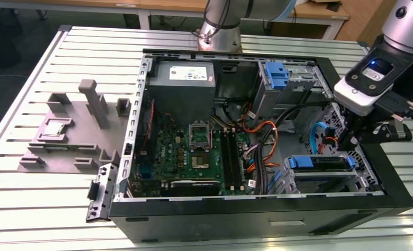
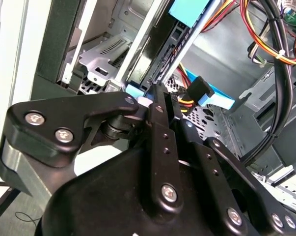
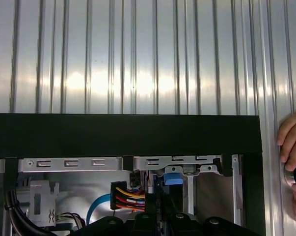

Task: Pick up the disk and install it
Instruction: 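Insert the first disk wire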

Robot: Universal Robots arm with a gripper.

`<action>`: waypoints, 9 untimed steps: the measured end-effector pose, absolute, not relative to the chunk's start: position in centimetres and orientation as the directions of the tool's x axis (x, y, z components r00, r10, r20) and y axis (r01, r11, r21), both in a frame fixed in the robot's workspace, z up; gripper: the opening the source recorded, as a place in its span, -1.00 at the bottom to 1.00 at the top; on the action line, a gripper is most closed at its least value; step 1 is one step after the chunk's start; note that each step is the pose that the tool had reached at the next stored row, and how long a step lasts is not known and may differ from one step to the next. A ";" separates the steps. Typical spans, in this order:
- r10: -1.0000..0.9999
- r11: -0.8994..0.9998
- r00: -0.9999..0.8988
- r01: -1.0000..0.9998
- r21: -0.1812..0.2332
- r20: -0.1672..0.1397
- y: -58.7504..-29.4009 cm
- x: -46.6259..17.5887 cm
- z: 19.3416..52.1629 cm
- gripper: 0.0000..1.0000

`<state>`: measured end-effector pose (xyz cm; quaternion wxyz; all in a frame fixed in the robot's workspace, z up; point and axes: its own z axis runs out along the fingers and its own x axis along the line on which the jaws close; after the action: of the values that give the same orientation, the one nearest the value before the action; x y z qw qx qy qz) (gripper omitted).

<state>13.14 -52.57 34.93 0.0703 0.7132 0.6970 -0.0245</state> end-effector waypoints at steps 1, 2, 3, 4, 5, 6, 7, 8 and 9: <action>0.991 -0.019 0.027 0.998 0.066 -0.133 -52.6 13.1 34.9 -0.65; 0.991 -0.019 0.028 0.998 0.066 -0.133 -52.6 13.0 34.9 -0.65; 0.991 -0.019 0.028 0.998 0.066 -0.132 -52.6 13.0 34.9 -0.65; 0.991 -0.019 0.028 0.998 0.066 -0.132 -52.6 13.0 34.9 -0.65; 0.991 -0.020 0.028 0.998 0.066 -0.132 -52.7 13.0 34.9 -0.65; 0.991 -0.021 0.029 0.998 0.066 -0.131 -52.7 13.0 34.9 -0.65; 0.991 -0.022 0.030 0.998 0.066 -0.131 -52.8 13.0 34.9 -0.65; 0.991 -0.022 0.031 0.998 0.066 -0.130 -52.9 13.0 34.8 -0.65; 0.991 -0.023 0.031 0.998 0.066 -0.129 -52.9 13.0 34.8 -0.65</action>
<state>12.97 -52.95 34.80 0.0688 0.7147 0.6957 -0.0231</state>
